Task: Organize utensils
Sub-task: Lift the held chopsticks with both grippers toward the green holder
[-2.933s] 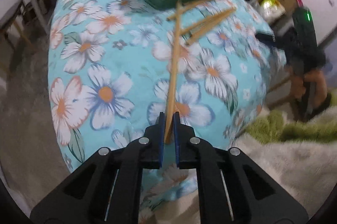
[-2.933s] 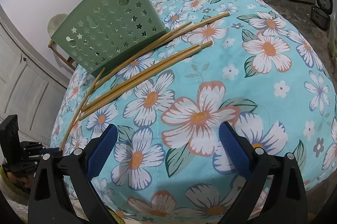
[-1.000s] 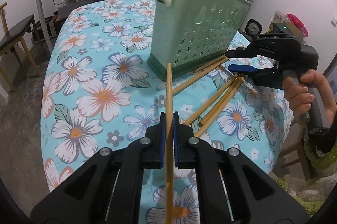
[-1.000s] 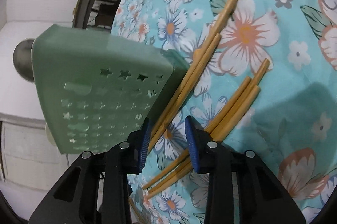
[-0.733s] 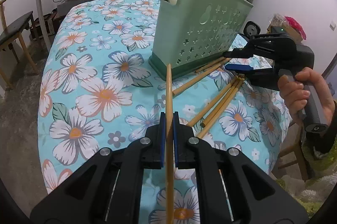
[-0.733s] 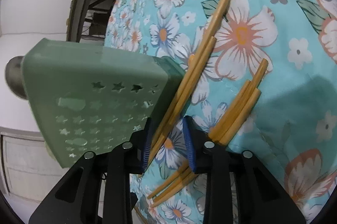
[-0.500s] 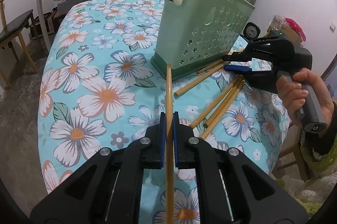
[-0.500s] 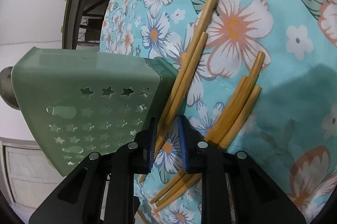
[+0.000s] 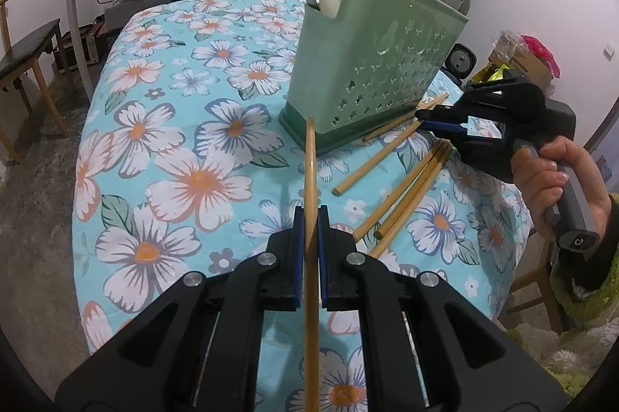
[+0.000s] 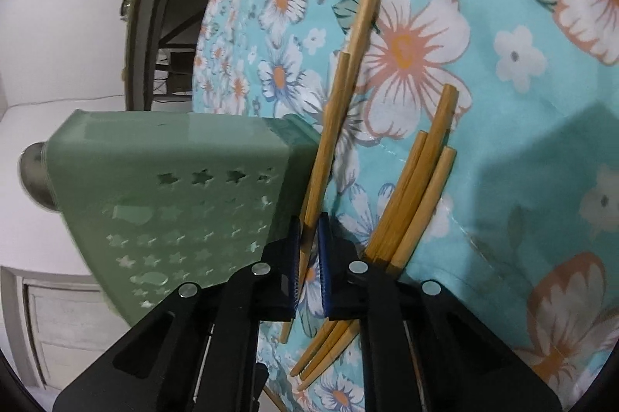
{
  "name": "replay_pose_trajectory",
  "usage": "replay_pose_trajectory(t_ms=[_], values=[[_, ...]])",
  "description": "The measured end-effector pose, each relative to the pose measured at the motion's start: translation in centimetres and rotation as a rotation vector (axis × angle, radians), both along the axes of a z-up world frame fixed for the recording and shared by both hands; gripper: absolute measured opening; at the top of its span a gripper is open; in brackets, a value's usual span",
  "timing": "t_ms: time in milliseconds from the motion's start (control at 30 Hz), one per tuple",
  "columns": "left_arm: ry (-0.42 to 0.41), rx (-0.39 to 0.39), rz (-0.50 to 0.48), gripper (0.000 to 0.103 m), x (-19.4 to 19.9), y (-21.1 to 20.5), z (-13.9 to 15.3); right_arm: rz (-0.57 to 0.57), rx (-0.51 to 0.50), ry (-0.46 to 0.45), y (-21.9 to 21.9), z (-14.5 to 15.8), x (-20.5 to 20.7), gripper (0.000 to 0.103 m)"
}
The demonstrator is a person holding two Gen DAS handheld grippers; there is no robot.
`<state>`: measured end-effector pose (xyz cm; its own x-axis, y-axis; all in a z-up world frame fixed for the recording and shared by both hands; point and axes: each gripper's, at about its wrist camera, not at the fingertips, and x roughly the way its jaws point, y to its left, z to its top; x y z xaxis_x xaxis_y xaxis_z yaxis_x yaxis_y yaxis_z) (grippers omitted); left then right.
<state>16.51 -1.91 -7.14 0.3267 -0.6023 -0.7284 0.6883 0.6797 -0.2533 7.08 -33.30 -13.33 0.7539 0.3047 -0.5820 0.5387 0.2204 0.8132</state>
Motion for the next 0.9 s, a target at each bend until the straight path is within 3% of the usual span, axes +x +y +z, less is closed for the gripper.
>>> replay_pose_trajectory(t_ms=[200,367,500,800,900], values=[[-0.004,-0.033,-0.008,0.006,-0.2,0.3,1.3,0.058,-0.141,-0.081,0.6,3.3,-0.9,0.008],[-0.018,-0.092,-0.018,0.006,-0.5,0.7,3.6,0.127,-0.425,-0.138,2.2,7.9,-1.8,0.008],[-0.053,-0.168,-0.019,0.006,-0.7,1.5,6.8,0.167,-0.607,-0.179,3.5,10.9,-2.8,0.008],[-0.129,-0.35,-0.063,0.006,-0.6,2.0,14.5,0.199,-0.866,-0.254,5.4,15.9,-5.4,0.007],[-0.187,-0.416,-0.086,0.006,-0.5,1.5,17.5,0.201,-0.924,-0.275,6.1,17.4,-5.9,0.007]])
